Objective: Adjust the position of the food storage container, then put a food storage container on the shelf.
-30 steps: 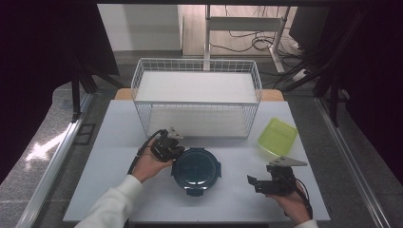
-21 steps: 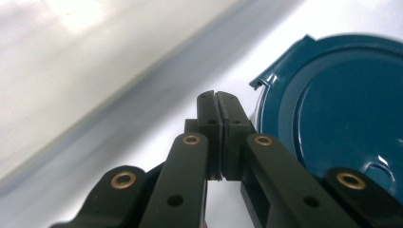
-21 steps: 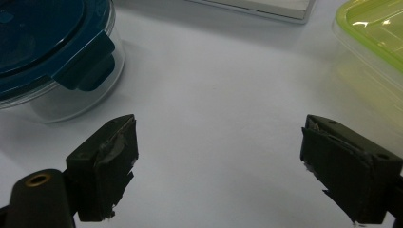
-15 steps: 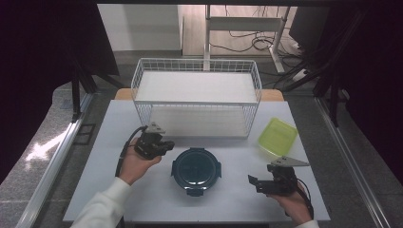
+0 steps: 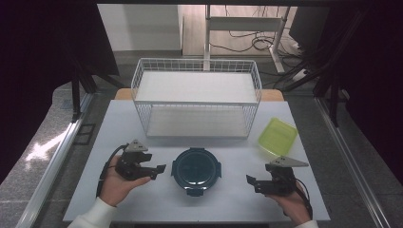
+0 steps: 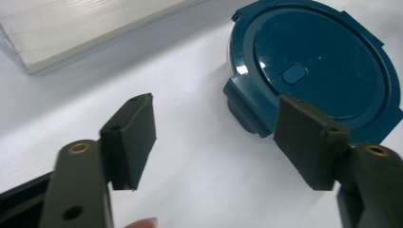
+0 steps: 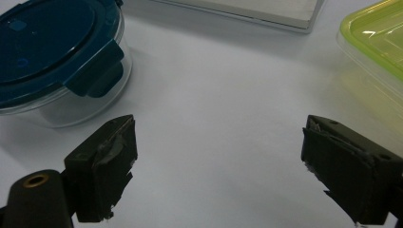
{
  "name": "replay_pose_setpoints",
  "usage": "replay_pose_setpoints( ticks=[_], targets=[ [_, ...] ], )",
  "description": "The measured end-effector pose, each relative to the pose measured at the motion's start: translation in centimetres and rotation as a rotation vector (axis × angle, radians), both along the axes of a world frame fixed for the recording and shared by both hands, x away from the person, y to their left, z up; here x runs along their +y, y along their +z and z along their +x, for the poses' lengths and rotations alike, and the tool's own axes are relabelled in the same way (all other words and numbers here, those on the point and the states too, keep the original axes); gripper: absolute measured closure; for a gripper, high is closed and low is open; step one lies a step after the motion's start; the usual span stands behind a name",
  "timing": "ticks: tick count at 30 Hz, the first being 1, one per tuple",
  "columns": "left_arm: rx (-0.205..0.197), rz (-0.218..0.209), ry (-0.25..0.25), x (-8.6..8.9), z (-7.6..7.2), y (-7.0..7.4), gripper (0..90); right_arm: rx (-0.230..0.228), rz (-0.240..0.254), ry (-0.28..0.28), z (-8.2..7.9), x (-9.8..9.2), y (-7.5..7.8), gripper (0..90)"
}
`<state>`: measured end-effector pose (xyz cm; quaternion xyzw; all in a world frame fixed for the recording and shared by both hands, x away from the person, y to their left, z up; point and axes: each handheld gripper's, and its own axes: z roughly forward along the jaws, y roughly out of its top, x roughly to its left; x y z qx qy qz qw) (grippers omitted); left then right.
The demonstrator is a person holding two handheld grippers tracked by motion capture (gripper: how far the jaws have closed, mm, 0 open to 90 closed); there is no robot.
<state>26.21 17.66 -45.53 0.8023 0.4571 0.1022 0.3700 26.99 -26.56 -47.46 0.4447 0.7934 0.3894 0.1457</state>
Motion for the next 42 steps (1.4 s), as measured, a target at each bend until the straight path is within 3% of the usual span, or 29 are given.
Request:
replay_pose_setpoints(
  ticks=[12, 24, 31, 35, 42],
  targets=[
    [0.019, 0.005, 0.024, -0.3, -0.3, -0.6, 18.7, 0.002, 0.005, -0.021, 0.0, -0.1, 0.2, 11.8],
    [0.04, -0.053, 0.057, 0.0, -0.6, -0.7, 14.5, 0.032, 0.055, 0.01, 0.1, 0.6, 0.4, 14.6],
    [0.074, -0.124, 0.059, 0.0, -0.6, -0.9, 13.5, 0.063, 0.098, 0.038, 0.1, 1.8, 0.8, 14.2],
    [0.125, -0.215, 0.054, 0.1, 0.0, -1.2, 13.4, 0.09, 0.129, 0.061, 0.4, 2.7, 1.0, 13.2],
    [0.134, -0.246, 0.054, 0.0, 0.4, -1.2, 13.4, 0.131, 0.174, 0.099, 0.8, 4.3, 1.0, 12.8]
  ],
)
